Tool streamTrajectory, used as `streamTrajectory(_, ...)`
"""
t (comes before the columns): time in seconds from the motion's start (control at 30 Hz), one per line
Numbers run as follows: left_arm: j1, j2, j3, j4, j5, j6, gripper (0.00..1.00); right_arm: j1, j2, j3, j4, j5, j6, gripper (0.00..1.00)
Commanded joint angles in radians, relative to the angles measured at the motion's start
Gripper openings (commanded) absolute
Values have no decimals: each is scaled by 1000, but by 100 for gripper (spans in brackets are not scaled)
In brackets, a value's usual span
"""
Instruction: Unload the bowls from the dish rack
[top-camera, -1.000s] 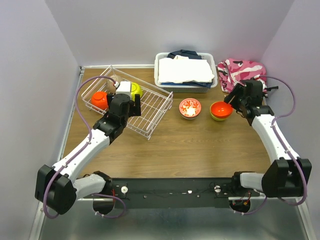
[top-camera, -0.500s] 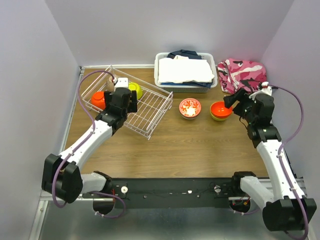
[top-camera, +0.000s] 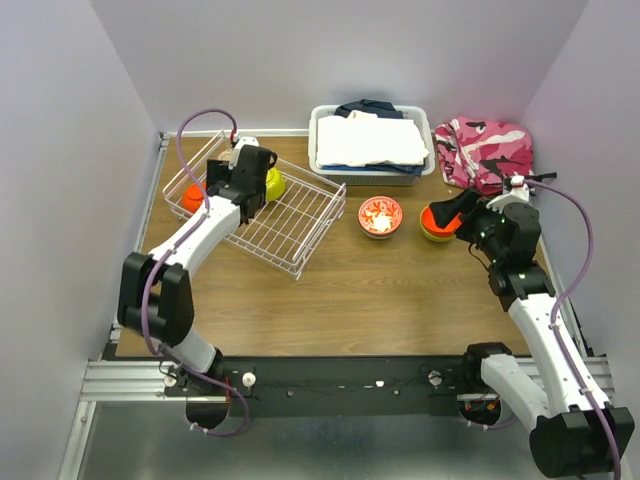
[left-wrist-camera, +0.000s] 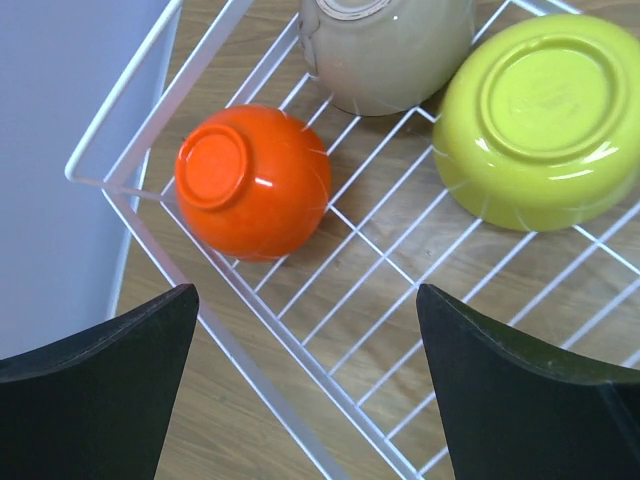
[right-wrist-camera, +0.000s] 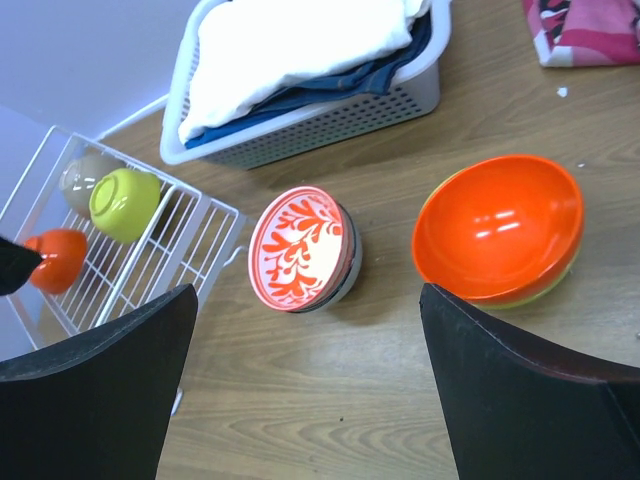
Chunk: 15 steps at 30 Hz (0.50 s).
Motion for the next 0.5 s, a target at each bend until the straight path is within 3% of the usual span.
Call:
streamTrajectory(0.0, 14, 120, 113, -95, -117, 80, 99, 61, -28, -21, 6, 67, -6, 100)
streamTrajectory(0.47, 71, 433, 372, -190, -201, 227, 99, 264, -70, -115, 1, 180, -66, 100)
